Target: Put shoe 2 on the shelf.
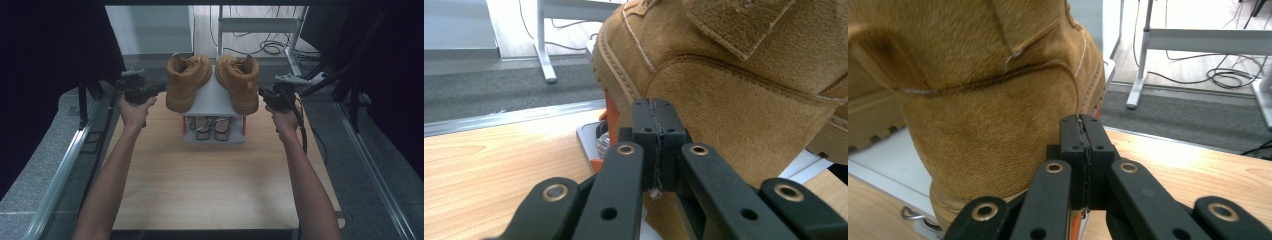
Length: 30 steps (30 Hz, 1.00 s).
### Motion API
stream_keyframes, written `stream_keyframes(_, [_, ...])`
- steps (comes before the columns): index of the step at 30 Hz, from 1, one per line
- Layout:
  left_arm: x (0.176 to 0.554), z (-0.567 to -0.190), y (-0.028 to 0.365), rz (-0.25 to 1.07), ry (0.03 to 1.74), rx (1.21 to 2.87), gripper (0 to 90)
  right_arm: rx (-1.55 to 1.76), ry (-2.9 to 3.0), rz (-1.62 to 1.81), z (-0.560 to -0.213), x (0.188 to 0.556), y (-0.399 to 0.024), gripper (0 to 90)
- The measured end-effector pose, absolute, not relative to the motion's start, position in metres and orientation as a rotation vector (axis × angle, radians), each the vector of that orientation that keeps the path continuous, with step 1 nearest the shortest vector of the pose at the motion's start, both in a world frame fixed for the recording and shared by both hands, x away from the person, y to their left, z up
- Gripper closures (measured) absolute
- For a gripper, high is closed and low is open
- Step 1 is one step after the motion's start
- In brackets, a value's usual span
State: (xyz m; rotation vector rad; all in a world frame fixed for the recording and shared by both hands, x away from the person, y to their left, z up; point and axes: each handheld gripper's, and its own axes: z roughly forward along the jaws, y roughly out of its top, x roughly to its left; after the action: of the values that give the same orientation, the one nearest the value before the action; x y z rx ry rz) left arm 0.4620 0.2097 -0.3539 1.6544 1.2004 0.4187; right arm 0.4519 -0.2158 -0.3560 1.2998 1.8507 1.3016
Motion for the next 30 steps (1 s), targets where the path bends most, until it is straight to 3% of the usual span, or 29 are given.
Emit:
stream_keyframes(10, [0.465, -0.351, 0.201, 0.433, 1.198, 1.664, 90.0, 1.268, 1.838, 1.245, -0.357, 0.450, -0.207, 89.2])
stream_keyframes(30, [0.474, -0.355, 0.166, 0.342, 1.181, 1.616, 90.0, 1.230, 1.848, 1.317, -0.358, 0.447, -0.182, 89.2])
